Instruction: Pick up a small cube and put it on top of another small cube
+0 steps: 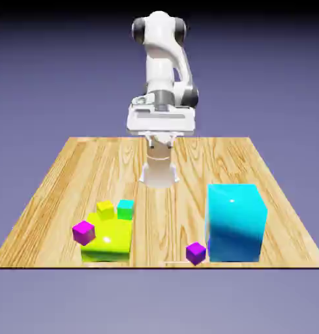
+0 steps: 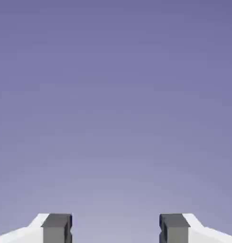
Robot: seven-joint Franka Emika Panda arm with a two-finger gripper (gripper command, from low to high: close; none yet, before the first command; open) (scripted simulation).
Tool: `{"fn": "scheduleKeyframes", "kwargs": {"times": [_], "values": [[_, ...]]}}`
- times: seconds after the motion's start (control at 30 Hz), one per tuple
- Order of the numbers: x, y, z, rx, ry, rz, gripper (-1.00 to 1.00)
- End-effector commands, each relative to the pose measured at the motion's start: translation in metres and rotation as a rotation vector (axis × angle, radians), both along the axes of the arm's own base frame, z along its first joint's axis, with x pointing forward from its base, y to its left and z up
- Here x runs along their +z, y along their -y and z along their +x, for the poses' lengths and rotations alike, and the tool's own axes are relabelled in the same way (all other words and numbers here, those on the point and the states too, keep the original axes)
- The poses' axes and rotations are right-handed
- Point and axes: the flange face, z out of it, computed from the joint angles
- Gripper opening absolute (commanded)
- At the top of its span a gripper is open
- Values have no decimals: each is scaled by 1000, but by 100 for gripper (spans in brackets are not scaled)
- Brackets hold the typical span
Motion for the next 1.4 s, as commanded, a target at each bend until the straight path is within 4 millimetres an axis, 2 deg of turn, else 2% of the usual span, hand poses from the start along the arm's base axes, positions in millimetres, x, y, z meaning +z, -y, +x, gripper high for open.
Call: {"fn": "scheduleKeyframes", "kwargs": {"times": [0.0, 0.17, 0.33, 0.67, 0.87, 1.07, 1.1, 1.2, 1.23, 1.27, 1.3, 1.37], "values": [[-6, 0, 9, -24, -40, 18, 0], [-40, 1, 51, -144, -239, 114, 0], [-82, 0, 88, -266, -440, 215, 0], [-182, -10, 142, -509, -857, 429, 0], [-244, -21, 162, -644, -1121, 562, 0], [-301, -34, 173, -760, -1394, 692, 0], [-301, -34, 173, -760, -1394, 692, 0], [-354, -60, 154, -760, -1394, 692, 0], [-358, -62, 152, -760, -1394, 692, 0], [-358, -62, 152, -760, -1394, 692, -100], [-358, -62, 152, -760, -1394, 692, -100], [-323, -45, 166, -759, -1394, 693, -100]]}}
